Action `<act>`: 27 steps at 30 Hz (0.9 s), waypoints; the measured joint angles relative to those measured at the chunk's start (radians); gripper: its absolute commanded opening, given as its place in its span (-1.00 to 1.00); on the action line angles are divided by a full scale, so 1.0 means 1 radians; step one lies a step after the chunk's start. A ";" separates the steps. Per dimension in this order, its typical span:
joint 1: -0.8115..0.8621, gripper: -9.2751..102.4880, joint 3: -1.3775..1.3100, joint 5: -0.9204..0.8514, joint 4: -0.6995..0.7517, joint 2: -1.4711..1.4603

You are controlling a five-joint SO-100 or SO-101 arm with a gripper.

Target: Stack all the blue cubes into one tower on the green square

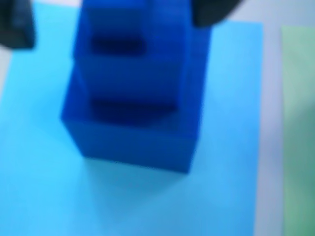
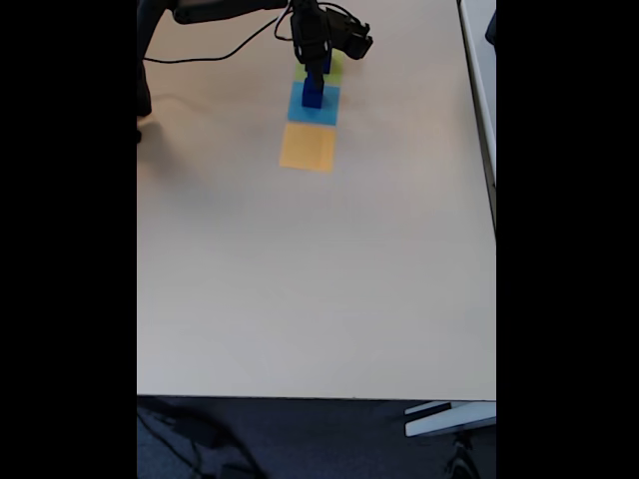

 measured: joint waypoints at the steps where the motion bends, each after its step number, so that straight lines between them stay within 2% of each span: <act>1: 0.000 -0.58 0.000 0.000 0.000 0.000; 21: 0.000 -0.73 0.012 0.000 0.000 0.000; 27: 0.008 -0.83 0.015 0.000 0.000 0.000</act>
